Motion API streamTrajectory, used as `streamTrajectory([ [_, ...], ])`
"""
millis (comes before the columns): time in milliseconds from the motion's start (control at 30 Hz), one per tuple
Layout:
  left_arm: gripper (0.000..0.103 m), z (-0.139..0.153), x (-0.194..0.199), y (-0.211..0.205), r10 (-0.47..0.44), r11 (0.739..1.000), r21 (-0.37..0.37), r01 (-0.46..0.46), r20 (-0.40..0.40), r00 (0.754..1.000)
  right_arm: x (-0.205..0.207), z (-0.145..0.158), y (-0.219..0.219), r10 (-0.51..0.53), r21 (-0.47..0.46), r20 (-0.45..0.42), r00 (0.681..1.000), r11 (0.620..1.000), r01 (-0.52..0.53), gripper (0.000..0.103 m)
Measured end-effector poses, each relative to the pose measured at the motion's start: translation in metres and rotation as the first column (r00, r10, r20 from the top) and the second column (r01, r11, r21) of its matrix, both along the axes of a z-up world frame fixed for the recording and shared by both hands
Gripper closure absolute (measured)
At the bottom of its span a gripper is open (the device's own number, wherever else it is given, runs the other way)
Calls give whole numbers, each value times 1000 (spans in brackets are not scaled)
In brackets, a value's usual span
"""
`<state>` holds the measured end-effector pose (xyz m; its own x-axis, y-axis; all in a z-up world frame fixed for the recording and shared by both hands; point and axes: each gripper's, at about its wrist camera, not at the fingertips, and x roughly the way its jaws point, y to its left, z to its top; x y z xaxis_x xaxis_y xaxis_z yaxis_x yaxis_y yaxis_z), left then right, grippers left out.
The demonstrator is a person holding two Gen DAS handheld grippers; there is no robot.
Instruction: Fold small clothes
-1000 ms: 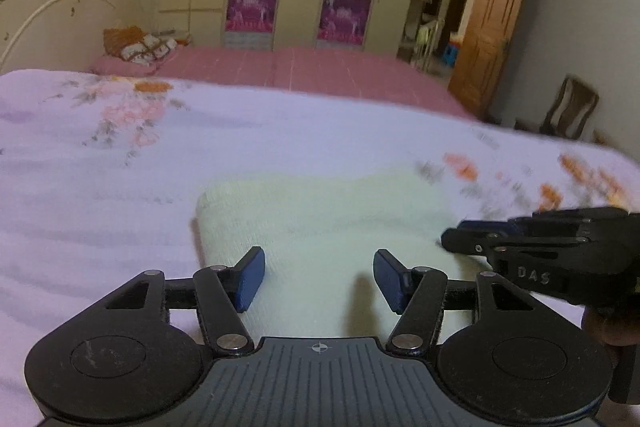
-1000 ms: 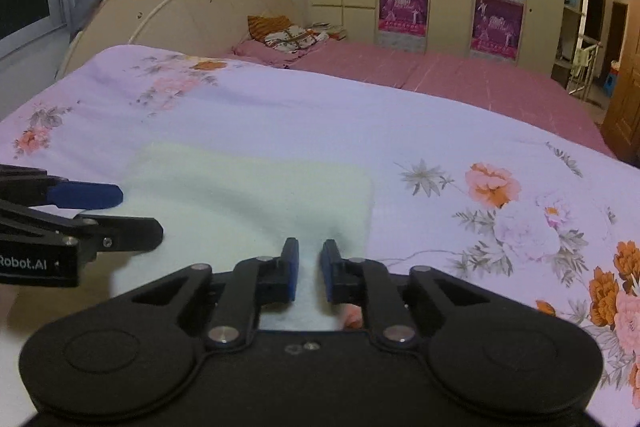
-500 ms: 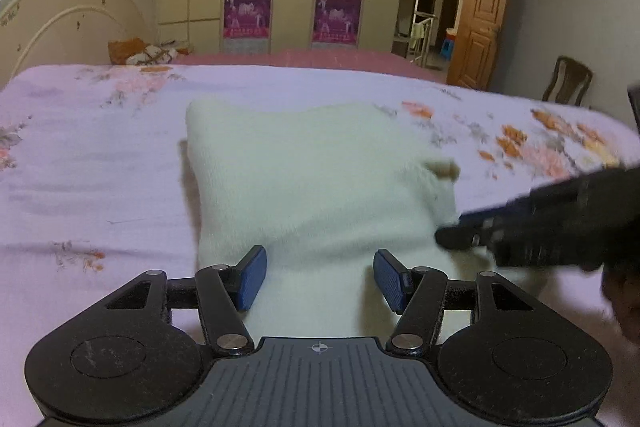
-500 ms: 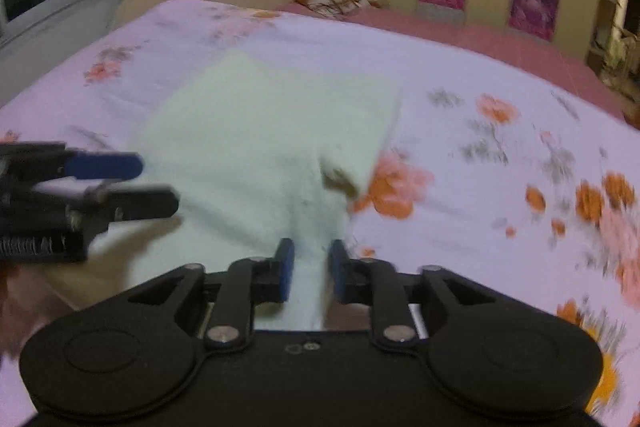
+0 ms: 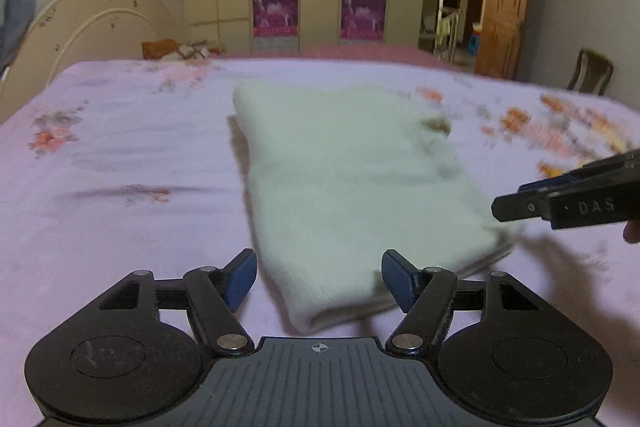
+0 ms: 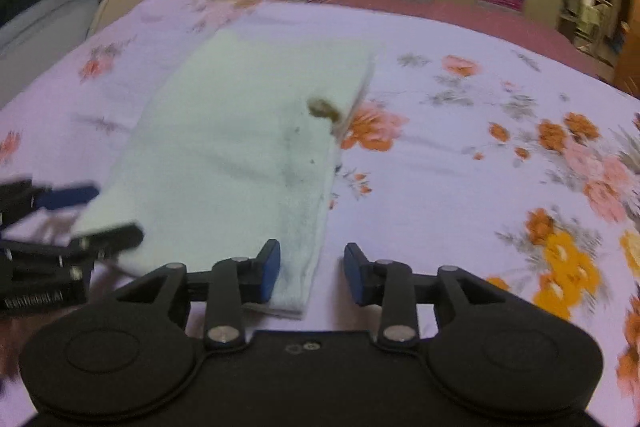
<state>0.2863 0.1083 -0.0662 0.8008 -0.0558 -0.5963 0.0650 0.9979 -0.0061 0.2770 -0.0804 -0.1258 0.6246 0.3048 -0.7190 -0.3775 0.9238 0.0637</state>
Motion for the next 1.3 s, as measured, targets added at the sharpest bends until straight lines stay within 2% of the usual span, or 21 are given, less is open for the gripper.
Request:
streamTrajectory([
  [67, 12, 17, -24, -1, 17, 1000, 0, -17, 45, 999, -20, 14, -4, 6, 7, 41, 999, 1000, -7, 55],
  [133, 5, 35, -50, -5, 28, 1000, -9, -27, 90, 996, -46, 28, -10, -3, 30, 74, 997, 1000, 1, 31],
  [200, 0, 50, -72, -12, 20, 1000, -22, -18, 104, 994, -70, 41, -16, -6, 53, 88, 996, 999, 1, 22],
  [267, 0, 65, -96, -22, 25, 1000, -17, -23, 116, 993, -96, 55, -22, -18, 64, 104, 994, 998, 12, 2],
  [467, 0, 100, -168, -37, 61, 998, -25, -59, 121, 991, -168, 88, -44, -117, 96, 113, 987, 990, 107, 1],
  [667, 0, 117, -219, -36, 73, 997, 1, -74, 127, 989, -222, 121, -57, -161, 70, 216, 963, 986, 149, 1],
  [800, 0, 124, -231, -24, 114, 991, -90, -103, 123, 986, -239, 130, -59, -154, 47, 259, 953, 988, 147, 1],
  [1000, 0, 136, -238, -26, 133, 988, -98, -118, 162, 978, -245, 136, -48, -122, 55, 277, 953, 992, 111, 1],
  [1300, 0, 139, -241, -33, 141, 987, -101, -125, 174, 975, -250, 142, -45, -115, 64, 299, 947, 993, 101, 1],
])
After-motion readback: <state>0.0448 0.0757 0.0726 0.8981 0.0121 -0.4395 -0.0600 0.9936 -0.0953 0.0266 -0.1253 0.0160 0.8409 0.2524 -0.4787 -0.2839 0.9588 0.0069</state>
